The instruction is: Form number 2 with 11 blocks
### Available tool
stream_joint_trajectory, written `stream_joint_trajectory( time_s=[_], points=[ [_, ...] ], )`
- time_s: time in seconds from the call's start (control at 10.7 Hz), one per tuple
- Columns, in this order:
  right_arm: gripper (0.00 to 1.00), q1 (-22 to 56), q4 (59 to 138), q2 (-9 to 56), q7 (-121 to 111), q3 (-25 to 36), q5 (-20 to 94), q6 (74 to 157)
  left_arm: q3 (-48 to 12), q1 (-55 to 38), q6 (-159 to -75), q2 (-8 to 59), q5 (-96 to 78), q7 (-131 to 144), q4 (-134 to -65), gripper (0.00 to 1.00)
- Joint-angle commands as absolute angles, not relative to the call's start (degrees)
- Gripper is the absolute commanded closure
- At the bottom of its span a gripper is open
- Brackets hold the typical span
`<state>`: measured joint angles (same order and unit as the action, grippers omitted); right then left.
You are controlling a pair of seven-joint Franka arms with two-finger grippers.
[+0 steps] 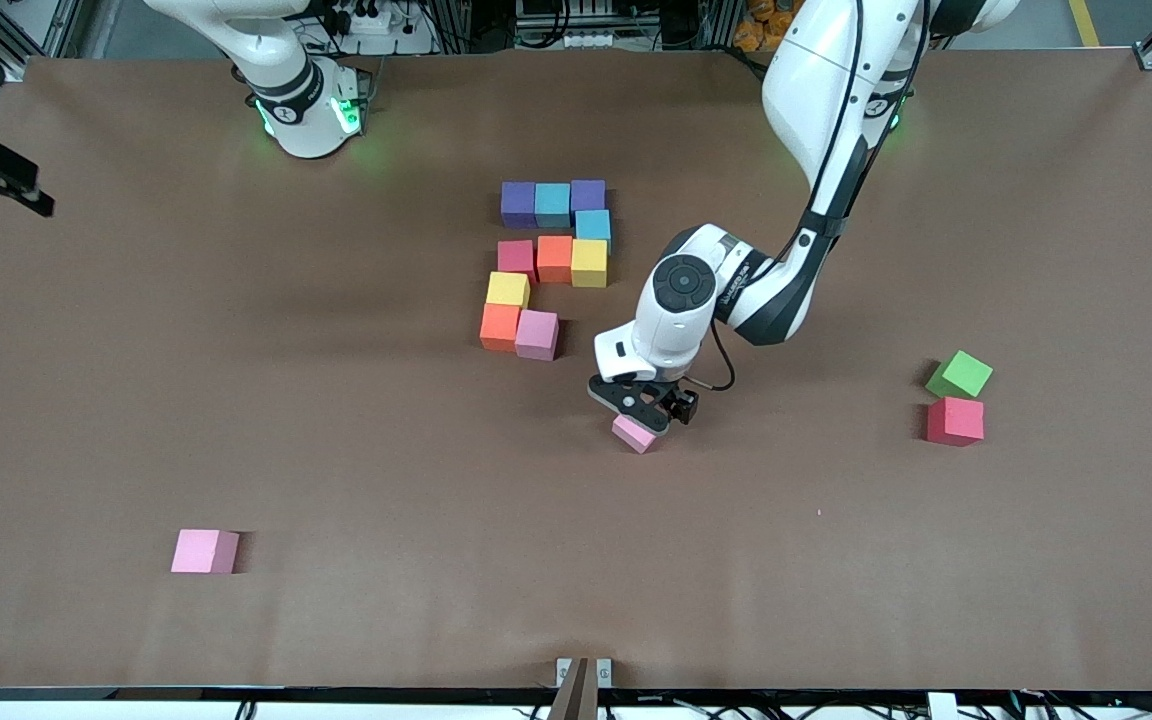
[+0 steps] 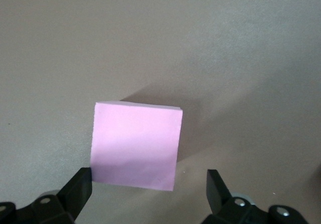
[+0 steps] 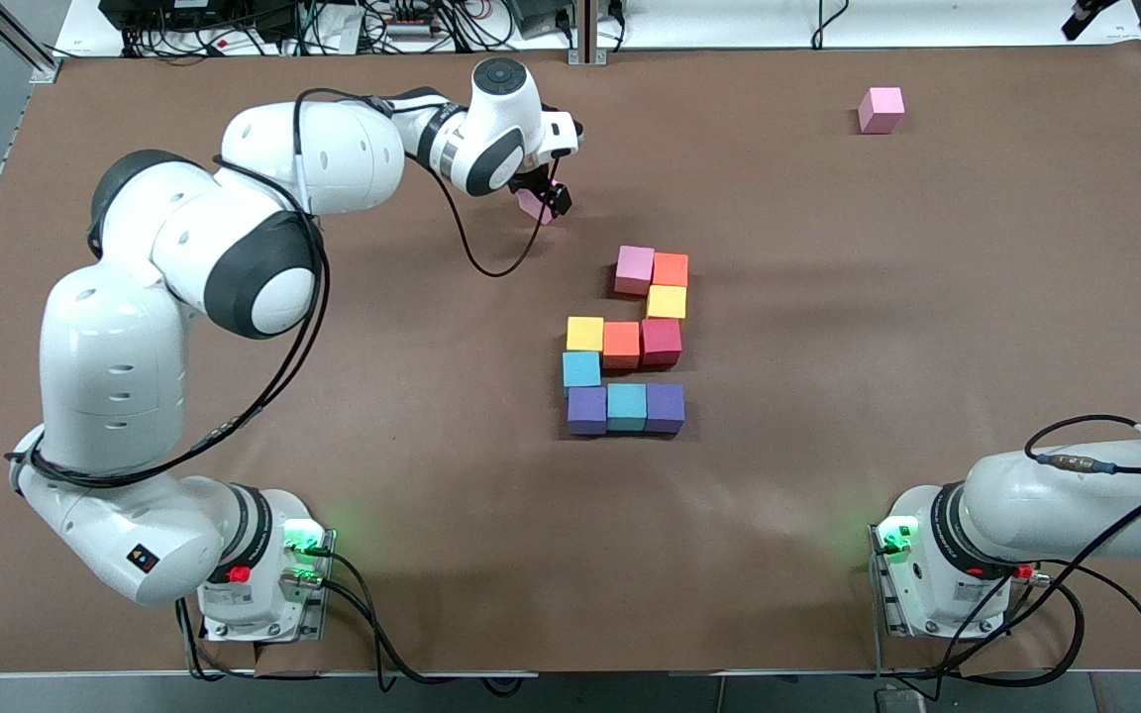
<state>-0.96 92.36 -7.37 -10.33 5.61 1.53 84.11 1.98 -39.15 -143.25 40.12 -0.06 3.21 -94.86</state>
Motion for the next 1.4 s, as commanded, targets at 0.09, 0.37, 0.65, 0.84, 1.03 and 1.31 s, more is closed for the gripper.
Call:
stream_joint_trajectory(
  time_s=[0.09,0.37,0.65,0.84,1.03,1.31],
  points=[
    [0.00,-0.88,86.41,-4.40,-6.15,3.78,0.08,80.78,2.02,-39.02,-143.70,41.13,-0.53,0.88,-94.13,0.00],
    [0.00,-1.32,86.31,-3.35,-6.50,3.87,0.61,80.16,2.02,-38.76,-143.79,41.40,-0.53,0.70,-94.04,0.00],
    [0.00,-1.41,84.99,-3.60,-6.94,4.04,-0.88,79.98,2.28,-38.58,-143.88,42.80,-0.09,0.70,-92.73,0.00],
    [0.00,-1.67,84.90,-3.52,-7.03,4.13,-1.05,80.16,2.46,-38.41,-145.18,43.68,0.17,0.70,-92.55,0.00],
    [0.00,-1.58,84.73,-3.52,-7.03,4.13,-1.05,80.07,2.46,-38.32,-145.90,44.12,0.44,0.70,-92.37,0.00],
    [0.00,-1.50,84.73,-3.16,-6.68,4.13,-0.35,80.16,2.46,-38.06,-145.90,43.95,0.00,0.79,-92.11,0.00]
  ],
)
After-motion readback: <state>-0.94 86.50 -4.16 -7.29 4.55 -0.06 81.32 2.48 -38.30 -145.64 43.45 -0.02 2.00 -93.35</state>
